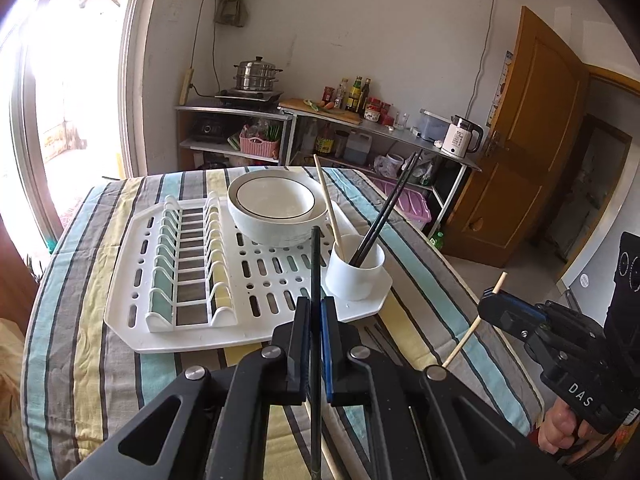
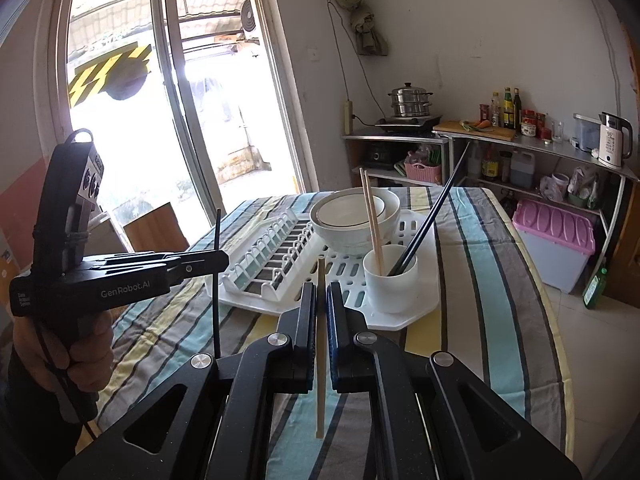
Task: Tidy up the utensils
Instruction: 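Lift both held chopsticks and carry them up over the white cup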
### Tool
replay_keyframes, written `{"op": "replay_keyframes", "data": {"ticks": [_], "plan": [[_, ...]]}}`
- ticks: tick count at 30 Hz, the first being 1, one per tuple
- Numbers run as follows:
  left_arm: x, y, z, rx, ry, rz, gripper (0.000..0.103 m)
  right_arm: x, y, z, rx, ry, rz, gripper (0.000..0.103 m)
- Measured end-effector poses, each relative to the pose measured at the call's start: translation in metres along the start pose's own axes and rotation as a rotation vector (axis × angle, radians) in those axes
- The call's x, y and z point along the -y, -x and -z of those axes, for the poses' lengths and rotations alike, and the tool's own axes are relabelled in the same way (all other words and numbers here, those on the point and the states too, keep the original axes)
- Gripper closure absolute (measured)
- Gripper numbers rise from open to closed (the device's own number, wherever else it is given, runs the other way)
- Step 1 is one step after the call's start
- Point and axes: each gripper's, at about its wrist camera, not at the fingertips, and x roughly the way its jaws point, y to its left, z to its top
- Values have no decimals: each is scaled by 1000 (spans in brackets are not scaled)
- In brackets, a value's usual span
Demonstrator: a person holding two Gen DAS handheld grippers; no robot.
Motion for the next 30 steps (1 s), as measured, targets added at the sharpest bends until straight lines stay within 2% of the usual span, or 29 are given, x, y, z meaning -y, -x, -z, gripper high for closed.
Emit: {"op": "replay_keyframes", "data": {"ticks": [8, 15, 30], "plan": [[10, 24, -6, 42, -35, 5, 98, 3, 8, -8, 28, 6, 14, 98], [19, 33, -28, 79, -56, 20, 99, 9, 11, -31, 68, 17, 38, 98], [39, 5, -103, 126, -72, 48, 99, 48, -15, -86, 125, -46, 74, 98]]}}
